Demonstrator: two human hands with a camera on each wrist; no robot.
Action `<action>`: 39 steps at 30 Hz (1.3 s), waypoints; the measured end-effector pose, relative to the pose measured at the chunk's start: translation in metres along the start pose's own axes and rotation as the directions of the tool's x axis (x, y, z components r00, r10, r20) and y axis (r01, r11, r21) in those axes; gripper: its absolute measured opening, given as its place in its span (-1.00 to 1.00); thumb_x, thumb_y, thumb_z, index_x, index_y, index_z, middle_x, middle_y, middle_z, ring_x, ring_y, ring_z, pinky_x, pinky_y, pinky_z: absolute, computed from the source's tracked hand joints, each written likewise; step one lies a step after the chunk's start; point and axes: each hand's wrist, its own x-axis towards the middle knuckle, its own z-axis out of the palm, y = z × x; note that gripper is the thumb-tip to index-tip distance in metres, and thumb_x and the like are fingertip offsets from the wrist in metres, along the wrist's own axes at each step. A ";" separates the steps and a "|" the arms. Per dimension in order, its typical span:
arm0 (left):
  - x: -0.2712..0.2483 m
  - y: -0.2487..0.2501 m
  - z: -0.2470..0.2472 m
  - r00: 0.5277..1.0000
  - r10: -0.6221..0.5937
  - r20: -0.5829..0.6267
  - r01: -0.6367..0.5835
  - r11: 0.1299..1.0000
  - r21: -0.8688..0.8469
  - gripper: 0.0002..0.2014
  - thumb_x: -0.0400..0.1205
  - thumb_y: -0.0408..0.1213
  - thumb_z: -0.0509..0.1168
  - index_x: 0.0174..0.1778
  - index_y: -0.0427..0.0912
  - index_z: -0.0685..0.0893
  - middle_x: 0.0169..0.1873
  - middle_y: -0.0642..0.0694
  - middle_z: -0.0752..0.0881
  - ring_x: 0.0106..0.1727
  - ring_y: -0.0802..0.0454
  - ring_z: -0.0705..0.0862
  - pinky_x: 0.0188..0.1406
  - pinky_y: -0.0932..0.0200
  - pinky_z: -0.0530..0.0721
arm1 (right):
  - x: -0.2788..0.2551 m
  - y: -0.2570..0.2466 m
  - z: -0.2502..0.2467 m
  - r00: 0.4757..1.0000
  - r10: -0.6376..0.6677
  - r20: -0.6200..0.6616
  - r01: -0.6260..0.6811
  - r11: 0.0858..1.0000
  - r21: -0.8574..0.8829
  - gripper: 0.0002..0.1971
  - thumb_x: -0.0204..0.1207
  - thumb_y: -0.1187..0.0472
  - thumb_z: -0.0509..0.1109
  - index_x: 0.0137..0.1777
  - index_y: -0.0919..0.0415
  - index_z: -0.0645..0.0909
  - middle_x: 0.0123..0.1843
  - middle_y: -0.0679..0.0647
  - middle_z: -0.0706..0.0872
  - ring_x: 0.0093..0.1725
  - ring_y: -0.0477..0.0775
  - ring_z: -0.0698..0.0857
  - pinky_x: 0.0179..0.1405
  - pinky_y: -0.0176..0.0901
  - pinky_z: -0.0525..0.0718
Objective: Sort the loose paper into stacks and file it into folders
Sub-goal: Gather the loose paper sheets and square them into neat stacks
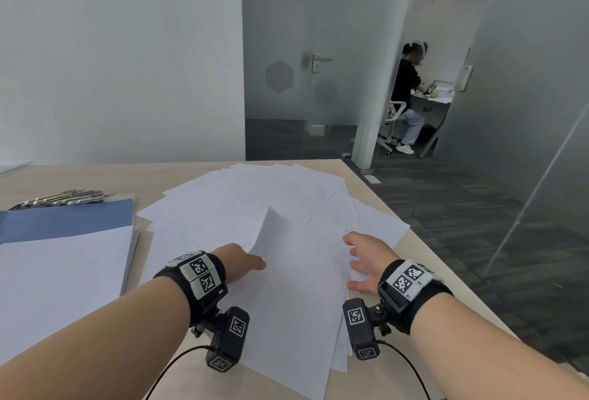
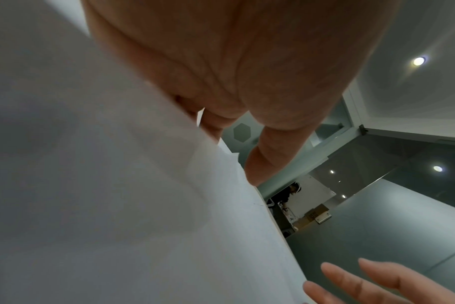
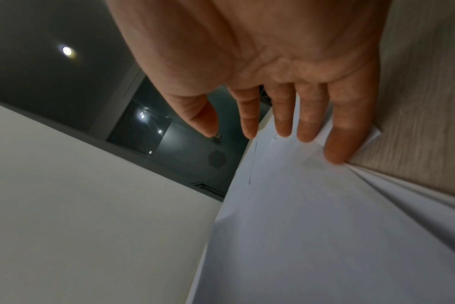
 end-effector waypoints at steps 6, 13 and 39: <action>-0.001 0.003 0.003 0.998 0.008 -0.063 -0.014 0.995 -0.101 -0.41 0.64 -0.08 0.42 0.54 -0.24 0.44 0.23 -0.15 0.61 0.23 -0.13 0.60 0.11 0.15 0.50 | -0.003 0.001 -0.001 0.999 -0.029 0.018 0.029 0.999 -0.019 -0.62 0.64 0.07 0.38 0.42 0.09 0.51 0.48 0.15 0.49 0.38 0.19 0.53 0.12 0.24 0.72; -0.002 0.001 0.002 0.999 -0.044 -0.026 0.038 0.978 -0.207 -0.51 0.64 -0.11 0.43 0.41 -0.34 0.63 0.22 -0.22 0.65 0.23 -0.22 0.64 0.18 0.06 0.59 | -0.007 0.003 0.001 0.999 -0.053 0.012 0.053 0.999 0.011 -0.44 0.57 0.02 0.41 0.55 0.11 0.46 0.56 0.19 0.48 0.52 0.30 0.51 0.07 0.22 0.62; -0.050 -0.023 0.006 0.971 0.091 0.219 0.091 0.709 -0.700 -0.27 0.04 -0.42 0.41 0.23 -0.44 0.69 0.19 -0.56 0.72 0.03 -0.47 0.76 0.27 -0.56 0.61 | -0.021 0.008 -0.005 0.998 -0.051 -0.045 0.044 0.988 -0.147 -0.69 0.67 0.01 0.30 0.36 0.07 0.51 0.35 0.10 0.56 0.32 0.15 0.59 -0.01 0.06 0.67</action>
